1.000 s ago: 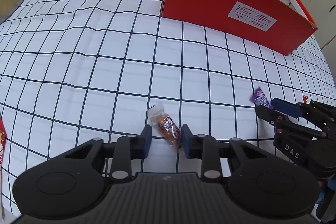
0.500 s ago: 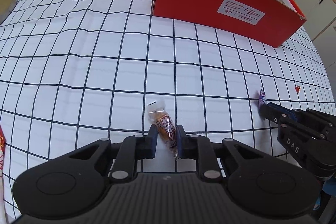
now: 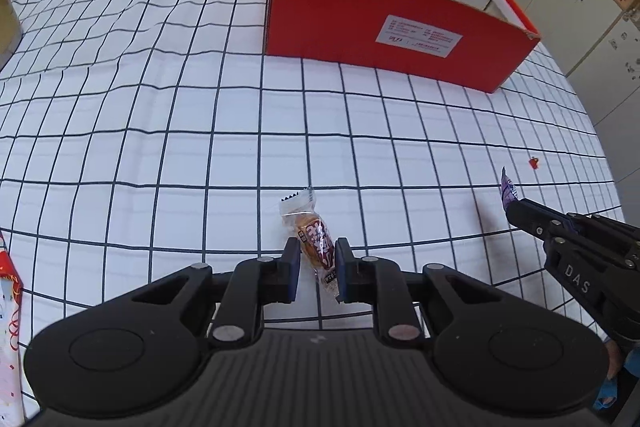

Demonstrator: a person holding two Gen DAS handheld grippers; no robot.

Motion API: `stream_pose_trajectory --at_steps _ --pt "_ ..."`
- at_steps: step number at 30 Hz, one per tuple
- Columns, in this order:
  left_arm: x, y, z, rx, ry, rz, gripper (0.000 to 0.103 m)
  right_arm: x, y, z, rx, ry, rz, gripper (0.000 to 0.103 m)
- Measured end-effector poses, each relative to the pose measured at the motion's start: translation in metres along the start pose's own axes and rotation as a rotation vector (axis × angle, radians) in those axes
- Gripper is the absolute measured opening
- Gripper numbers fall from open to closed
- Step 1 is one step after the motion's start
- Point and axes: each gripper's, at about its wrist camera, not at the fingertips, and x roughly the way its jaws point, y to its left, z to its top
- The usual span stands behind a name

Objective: Organize snacks
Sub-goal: 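Grasp the small wrapped snack with left tool while right tool grasps purple candy, then carry both held snacks over the red box and lower them inside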

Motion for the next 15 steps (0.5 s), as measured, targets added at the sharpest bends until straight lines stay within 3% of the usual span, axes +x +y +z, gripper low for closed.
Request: stream_pose_trajectory --at_steps 7,15 --pt "-0.019 -0.01 0.01 0.024 -0.027 -0.045 0.018 -0.037 0.0 0.013 0.046 -0.07 0.02 0.003" --pt "-0.045 -0.028 0.032 0.078 -0.117 -0.08 0.018 -0.066 0.003 0.031 0.062 -0.156 0.034 0.003"
